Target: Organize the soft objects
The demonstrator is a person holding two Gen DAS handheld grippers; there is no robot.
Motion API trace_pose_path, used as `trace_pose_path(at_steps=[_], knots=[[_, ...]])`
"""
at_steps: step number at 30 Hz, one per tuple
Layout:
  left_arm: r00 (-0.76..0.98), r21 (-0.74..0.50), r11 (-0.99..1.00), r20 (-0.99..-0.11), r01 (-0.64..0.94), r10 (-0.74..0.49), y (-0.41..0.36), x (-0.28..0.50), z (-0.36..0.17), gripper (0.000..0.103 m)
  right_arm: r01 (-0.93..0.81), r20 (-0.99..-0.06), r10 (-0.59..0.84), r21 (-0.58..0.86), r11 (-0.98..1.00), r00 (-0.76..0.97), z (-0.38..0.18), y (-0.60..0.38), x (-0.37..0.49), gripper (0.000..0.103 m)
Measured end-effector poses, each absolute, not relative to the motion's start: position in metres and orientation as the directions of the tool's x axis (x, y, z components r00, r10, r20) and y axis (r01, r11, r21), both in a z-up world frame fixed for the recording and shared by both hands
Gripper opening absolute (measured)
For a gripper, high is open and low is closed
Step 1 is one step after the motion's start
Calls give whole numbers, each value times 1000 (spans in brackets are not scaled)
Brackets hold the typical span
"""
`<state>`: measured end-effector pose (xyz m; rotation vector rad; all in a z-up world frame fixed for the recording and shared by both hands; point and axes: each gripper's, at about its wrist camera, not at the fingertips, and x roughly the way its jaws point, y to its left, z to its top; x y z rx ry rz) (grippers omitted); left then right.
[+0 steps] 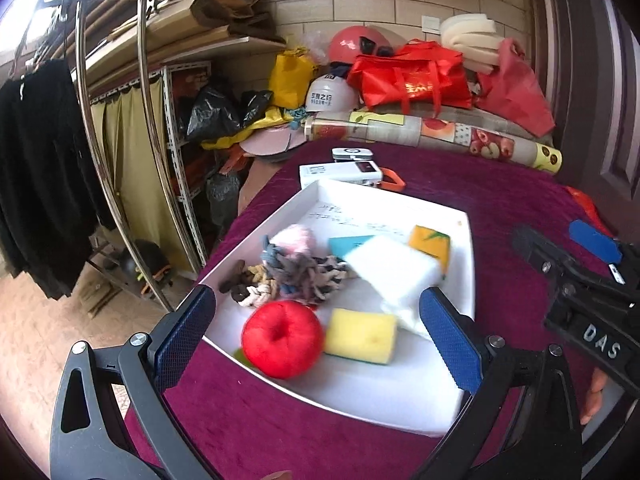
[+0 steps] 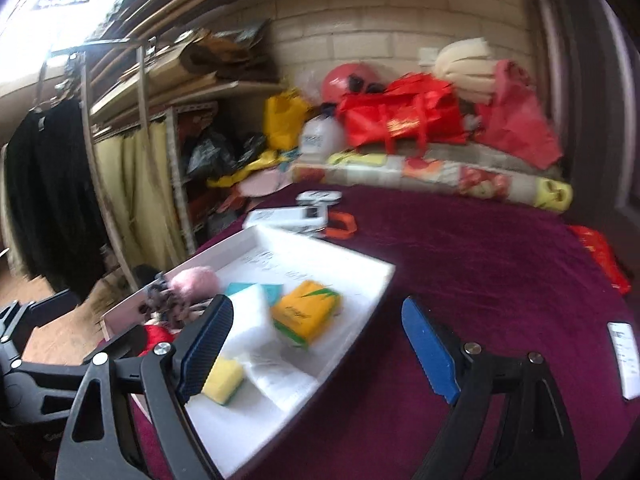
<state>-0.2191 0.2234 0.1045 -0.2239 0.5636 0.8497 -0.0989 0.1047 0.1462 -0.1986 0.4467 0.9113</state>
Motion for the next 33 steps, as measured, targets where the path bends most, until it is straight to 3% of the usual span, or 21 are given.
trace_pose_path(at_steps=[3,9,18,24,33], knots=[[480,100,608,-520,-788,707,198,-216,116,103,-757,-430,691,25,653,581,155,81,-94,87],[523,50,635,-519,-771,676,162,-223,132,103,-692,-377,662,71,718,648,167,25,-87,87],[543,81,680,-538,-728,645,114,-217,135,103,-722,-366,751,244,648,549,159,-43,-89,87],[526,90,675,-554,-732,645,98,-213,129,103,-610,-279,666,267,746,692,162,-77,-98,87],[509,102,663,-558,-742,656,96,-215,128,103,-542,-314,619,303,784,720,157,-86,-89,87]])
